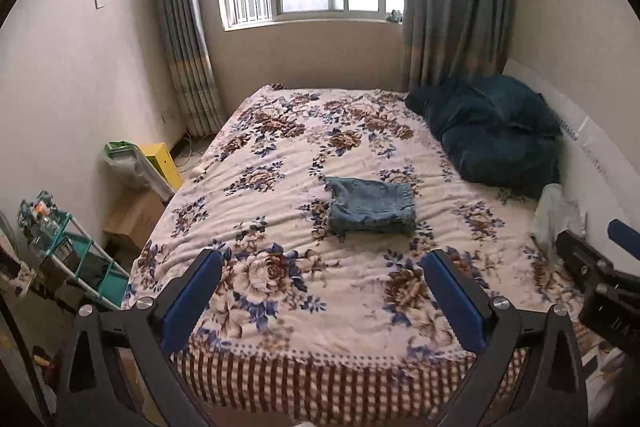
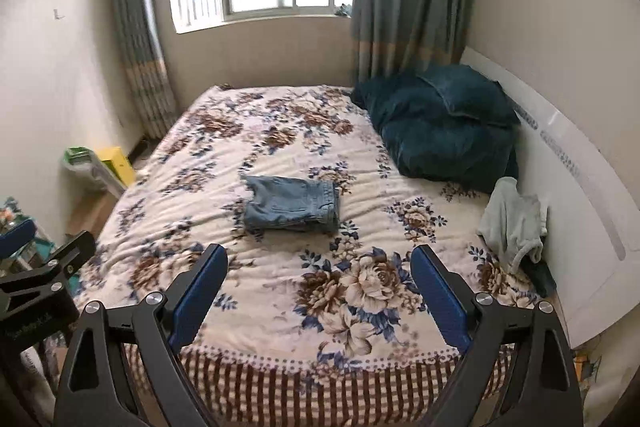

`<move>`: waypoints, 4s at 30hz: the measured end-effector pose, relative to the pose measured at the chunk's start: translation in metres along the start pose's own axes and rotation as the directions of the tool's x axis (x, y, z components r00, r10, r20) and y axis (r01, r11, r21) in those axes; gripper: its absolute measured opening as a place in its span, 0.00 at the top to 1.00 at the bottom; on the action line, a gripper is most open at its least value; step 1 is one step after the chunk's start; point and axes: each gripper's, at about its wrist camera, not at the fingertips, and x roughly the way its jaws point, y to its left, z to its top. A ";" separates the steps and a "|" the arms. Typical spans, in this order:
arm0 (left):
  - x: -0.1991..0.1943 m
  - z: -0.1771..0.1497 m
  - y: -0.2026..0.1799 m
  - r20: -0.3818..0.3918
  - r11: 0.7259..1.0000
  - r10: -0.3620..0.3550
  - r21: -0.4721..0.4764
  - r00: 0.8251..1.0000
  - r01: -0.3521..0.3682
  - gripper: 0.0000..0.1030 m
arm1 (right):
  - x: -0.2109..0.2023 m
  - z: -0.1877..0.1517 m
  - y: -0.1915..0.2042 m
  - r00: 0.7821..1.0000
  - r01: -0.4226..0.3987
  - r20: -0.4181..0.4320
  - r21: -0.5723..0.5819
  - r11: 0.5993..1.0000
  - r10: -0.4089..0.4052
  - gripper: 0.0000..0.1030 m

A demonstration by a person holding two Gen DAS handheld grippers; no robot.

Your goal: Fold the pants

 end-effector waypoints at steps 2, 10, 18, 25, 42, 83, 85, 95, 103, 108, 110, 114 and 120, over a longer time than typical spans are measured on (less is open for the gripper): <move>-0.029 -0.005 -0.002 0.026 1.000 0.019 -0.001 0.999 -0.019 0.00 | -0.034 -0.007 -0.004 1.000 -0.009 0.023 -0.016 1.000 0.010 0.08; -0.102 -0.021 -0.004 0.055 0.999 0.041 -0.023 0.998 -0.040 0.00 | -0.137 -0.029 -0.022 0.996 -0.035 0.085 -0.030 0.999 0.037 0.08; -0.129 -0.035 -0.011 0.058 0.999 0.036 -0.024 0.998 -0.034 0.00 | -0.187 -0.041 -0.030 0.993 -0.061 0.097 -0.017 0.998 0.063 0.07; -0.126 -0.032 -0.018 0.085 0.999 0.033 -0.021 0.996 -0.031 0.00 | -0.182 -0.031 -0.038 0.991 -0.024 0.132 -0.004 1.000 0.025 0.05; -0.049 -0.005 -0.027 0.075 0.996 0.085 0.002 0.994 -0.085 0.00 | -0.077 0.009 -0.042 0.991 0.070 0.115 0.024 0.997 -0.072 0.04; -0.003 0.011 -0.018 0.031 0.996 0.091 -0.006 0.995 -0.091 0.00 | -0.003 0.013 -0.020 0.997 0.051 0.061 -0.004 0.999 -0.050 0.04; -0.002 0.011 -0.018 0.031 0.996 0.088 -0.006 0.996 -0.088 0.00 | -0.001 0.013 -0.019 0.998 0.046 0.051 -0.002 0.999 -0.046 0.04; -0.002 0.010 -0.019 0.031 0.996 0.091 -0.006 0.995 -0.091 0.00 | 0.005 0.014 -0.021 0.998 0.037 0.042 0.000 0.999 -0.037 0.04; -0.001 0.011 -0.020 0.033 0.997 0.075 -0.005 0.997 -0.075 0.00 | 0.006 0.013 -0.021 0.999 0.035 0.040 0.001 0.999 -0.035 0.04; -0.001 0.012 -0.023 0.042 0.997 0.080 0.010 0.996 -0.080 0.00 | 0.005 0.013 -0.022 0.999 0.030 0.040 0.003 1.000 -0.031 0.04; 0.000 0.013 -0.023 0.043 0.997 0.079 0.009 0.996 -0.080 0.00 | 0.005 0.013 -0.022 0.999 0.029 0.039 0.003 1.000 -0.030 0.04; 0.000 0.013 -0.023 0.049 0.996 0.083 0.008 0.995 -0.084 0.00 | 0.006 0.014 -0.023 0.999 0.008 0.033 0.003 1.000 -0.008 0.04; 0.001 0.013 -0.023 0.051 0.996 0.088 0.012 0.995 -0.088 0.00 | 0.006 0.014 -0.024 0.999 0.008 0.034 0.002 1.000 -0.008 0.04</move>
